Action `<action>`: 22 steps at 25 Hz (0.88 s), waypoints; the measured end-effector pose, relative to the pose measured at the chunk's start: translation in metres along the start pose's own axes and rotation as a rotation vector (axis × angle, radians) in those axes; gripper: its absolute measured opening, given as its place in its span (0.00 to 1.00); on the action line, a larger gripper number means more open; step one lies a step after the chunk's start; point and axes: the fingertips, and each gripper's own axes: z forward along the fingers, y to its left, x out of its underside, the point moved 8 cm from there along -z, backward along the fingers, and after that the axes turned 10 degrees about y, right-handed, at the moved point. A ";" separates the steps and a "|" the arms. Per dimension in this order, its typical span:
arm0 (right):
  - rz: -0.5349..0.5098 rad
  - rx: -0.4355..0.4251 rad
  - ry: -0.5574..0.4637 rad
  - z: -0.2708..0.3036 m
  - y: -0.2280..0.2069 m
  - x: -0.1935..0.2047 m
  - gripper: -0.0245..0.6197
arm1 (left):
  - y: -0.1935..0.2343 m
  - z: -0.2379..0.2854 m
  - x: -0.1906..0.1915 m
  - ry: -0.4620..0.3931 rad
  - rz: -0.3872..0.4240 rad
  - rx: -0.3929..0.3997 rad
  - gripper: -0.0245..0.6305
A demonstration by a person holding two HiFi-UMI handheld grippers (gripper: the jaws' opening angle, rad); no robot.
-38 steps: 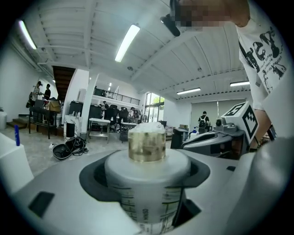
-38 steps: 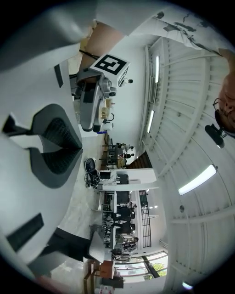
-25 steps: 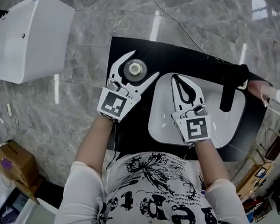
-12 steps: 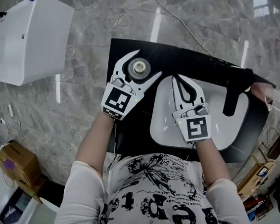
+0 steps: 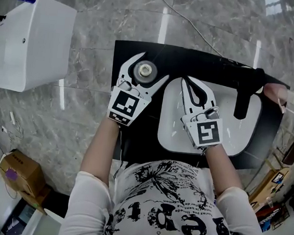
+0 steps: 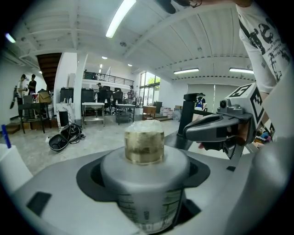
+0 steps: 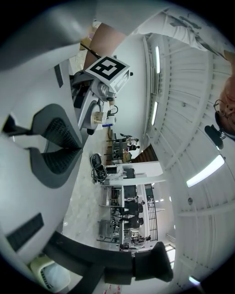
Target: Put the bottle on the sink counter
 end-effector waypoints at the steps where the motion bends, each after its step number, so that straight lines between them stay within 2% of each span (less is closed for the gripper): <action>1: 0.006 -0.001 -0.012 0.000 0.001 -0.002 0.06 | 0.000 0.000 0.001 0.010 -0.003 0.001 0.57; 5: 0.043 0.000 -0.061 -0.003 0.004 -0.010 0.06 | 0.000 -0.005 0.006 0.039 -0.036 -0.001 0.57; 10: 0.061 -0.005 -0.005 -0.017 0.011 -0.011 0.06 | -0.008 -0.015 0.014 0.051 -0.058 -0.014 0.59; 13: 0.062 0.017 -0.009 -0.029 0.011 -0.013 0.06 | -0.008 -0.025 0.012 0.019 -0.107 -0.047 0.61; 17: 0.105 0.046 -0.008 -0.047 0.017 -0.018 0.06 | -0.014 -0.049 0.004 -0.027 -0.099 -0.079 0.62; 22: 0.093 0.091 -0.016 -0.073 0.036 -0.036 0.06 | -0.022 -0.094 -0.023 -0.149 -0.021 -0.106 0.62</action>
